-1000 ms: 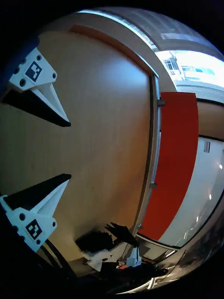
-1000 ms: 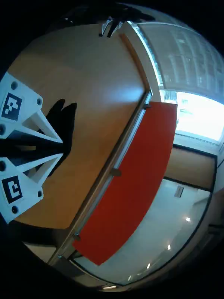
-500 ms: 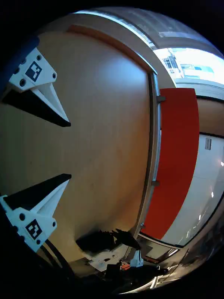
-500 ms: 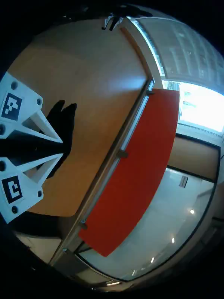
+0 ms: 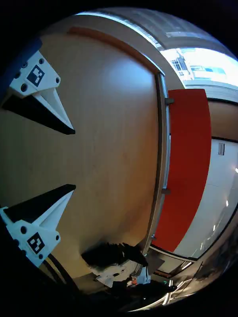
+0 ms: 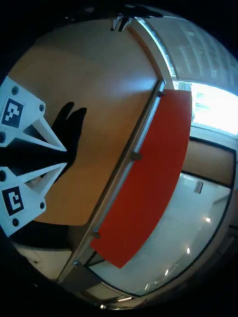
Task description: Fold towel
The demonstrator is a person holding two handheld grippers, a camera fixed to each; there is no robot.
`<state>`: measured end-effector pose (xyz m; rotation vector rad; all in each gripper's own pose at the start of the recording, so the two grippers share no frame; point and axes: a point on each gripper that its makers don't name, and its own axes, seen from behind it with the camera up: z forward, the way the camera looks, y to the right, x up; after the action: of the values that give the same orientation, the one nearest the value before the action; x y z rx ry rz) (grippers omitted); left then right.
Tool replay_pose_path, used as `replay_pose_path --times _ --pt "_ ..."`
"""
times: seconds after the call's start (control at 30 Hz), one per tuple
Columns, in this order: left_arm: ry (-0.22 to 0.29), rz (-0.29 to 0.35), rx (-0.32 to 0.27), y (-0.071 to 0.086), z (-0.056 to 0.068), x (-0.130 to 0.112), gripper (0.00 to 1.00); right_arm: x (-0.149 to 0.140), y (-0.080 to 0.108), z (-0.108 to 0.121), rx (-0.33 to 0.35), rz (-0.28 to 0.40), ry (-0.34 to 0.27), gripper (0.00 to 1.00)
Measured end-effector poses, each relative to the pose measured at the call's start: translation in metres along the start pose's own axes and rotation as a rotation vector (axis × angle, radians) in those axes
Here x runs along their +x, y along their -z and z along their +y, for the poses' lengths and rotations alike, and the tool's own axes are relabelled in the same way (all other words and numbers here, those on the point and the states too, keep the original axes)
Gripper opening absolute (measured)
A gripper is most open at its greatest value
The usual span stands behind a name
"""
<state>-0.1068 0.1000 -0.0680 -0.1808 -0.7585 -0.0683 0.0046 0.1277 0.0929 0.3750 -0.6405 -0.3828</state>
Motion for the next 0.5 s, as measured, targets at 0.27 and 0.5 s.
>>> replay_pose_path --times 0.27,0.5 --pt "-0.010 -0.002 -0.004 0.002 0.001 -0.001 0.93 -0.032 0.016 0.008 -0.020 -0.034 -0.022 0.04" --pt "-0.022 -0.007 -0.011 0.001 0.004 -0.003 0.93 -0.072 0.033 0.012 -0.044 -0.076 -0.058 0.04"
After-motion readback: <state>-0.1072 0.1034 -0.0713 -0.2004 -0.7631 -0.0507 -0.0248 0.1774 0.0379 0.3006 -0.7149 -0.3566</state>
